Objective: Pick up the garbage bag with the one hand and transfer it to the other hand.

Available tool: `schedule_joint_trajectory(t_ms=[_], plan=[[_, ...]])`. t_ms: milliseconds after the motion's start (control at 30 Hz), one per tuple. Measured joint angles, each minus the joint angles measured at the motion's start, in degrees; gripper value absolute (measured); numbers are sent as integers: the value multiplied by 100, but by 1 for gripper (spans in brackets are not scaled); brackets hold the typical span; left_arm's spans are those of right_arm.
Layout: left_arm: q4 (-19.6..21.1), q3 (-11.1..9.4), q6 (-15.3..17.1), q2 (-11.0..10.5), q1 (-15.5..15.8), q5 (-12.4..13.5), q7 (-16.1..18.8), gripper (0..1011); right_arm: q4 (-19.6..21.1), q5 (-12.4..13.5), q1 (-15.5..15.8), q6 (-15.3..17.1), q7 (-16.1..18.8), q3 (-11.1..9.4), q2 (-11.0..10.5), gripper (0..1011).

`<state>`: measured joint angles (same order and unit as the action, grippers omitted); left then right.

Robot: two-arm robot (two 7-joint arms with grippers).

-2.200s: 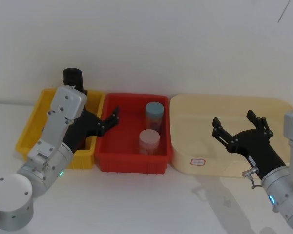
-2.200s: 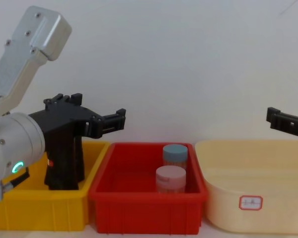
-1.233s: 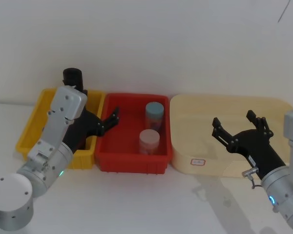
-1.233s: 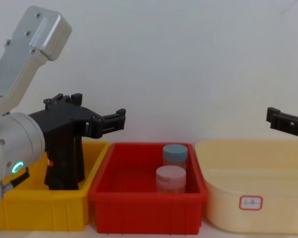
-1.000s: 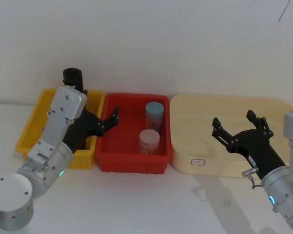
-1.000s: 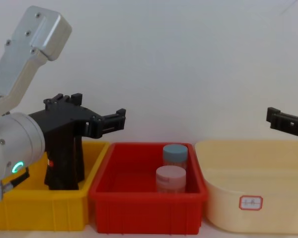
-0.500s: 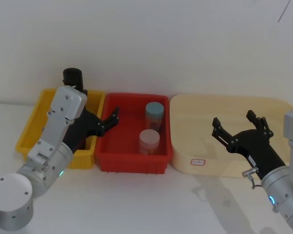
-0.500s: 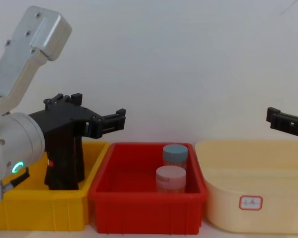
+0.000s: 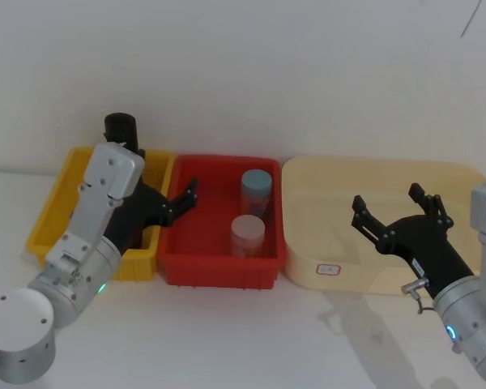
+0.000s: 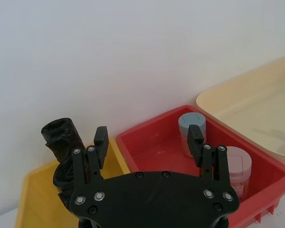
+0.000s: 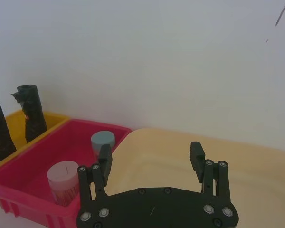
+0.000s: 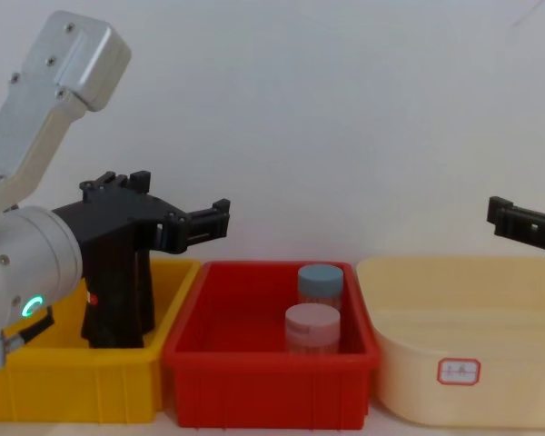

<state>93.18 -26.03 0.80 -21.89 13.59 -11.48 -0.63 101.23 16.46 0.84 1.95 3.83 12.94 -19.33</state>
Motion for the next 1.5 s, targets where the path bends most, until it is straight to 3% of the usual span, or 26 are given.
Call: schedule_joint_trajectory(t_ms=[1500], plan=[[0, 0, 0, 0, 0, 0, 0, 1001, 0, 0, 0, 0, 0, 0, 0, 999]])
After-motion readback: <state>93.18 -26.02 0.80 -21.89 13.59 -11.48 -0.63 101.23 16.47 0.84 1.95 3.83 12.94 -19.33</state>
